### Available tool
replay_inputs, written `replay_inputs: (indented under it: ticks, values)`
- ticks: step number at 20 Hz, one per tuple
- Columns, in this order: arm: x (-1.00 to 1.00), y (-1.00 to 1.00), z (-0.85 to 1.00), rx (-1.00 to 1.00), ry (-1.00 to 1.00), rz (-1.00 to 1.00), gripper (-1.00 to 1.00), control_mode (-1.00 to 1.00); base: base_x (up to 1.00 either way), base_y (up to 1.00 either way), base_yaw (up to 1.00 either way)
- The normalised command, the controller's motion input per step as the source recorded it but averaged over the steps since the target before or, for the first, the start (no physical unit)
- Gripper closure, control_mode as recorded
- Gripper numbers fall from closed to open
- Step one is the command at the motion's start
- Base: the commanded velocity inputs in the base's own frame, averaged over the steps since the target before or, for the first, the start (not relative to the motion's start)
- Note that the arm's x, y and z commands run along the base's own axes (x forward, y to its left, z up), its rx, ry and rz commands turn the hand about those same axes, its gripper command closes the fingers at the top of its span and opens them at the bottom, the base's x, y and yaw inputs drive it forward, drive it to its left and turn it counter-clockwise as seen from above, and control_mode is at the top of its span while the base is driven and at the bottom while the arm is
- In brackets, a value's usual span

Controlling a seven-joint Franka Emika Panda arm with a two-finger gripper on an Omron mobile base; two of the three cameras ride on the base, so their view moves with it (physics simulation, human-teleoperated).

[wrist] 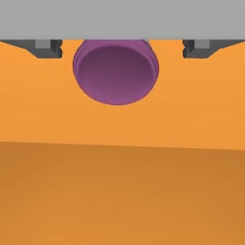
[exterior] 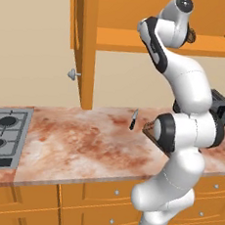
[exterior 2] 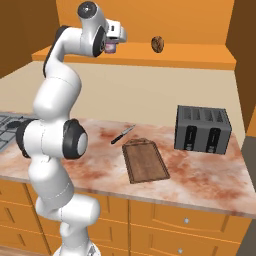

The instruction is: Pick the bread, place it on the cutting board, pick the jam, place it on the counter, and close the cabinet.

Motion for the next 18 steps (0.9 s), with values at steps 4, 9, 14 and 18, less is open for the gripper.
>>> replay_inputs:
  ticks: [4, 9, 14, 18]
  values:
    - [0.14, 0.0, 0.0, 0.0, 0.0, 0.0, -1.0, -1.0, 0.0, 0.0, 0.0]
    - [0.16, 0.0, -0.05, 0.0, 0.0, 0.0, -1.0, -1.0, 0.0, 0.0, 0.0]
    - [0.13, 0.0, -0.08, 0.0, 0.0, 0.0, -1.0, -1.0, 0.0, 0.0, 0.0]
    - [0.11, 0.0, -0.06, 0.0, 0.0, 0.0, -1.0, -1.0, 0.0, 0.0, 0.0]
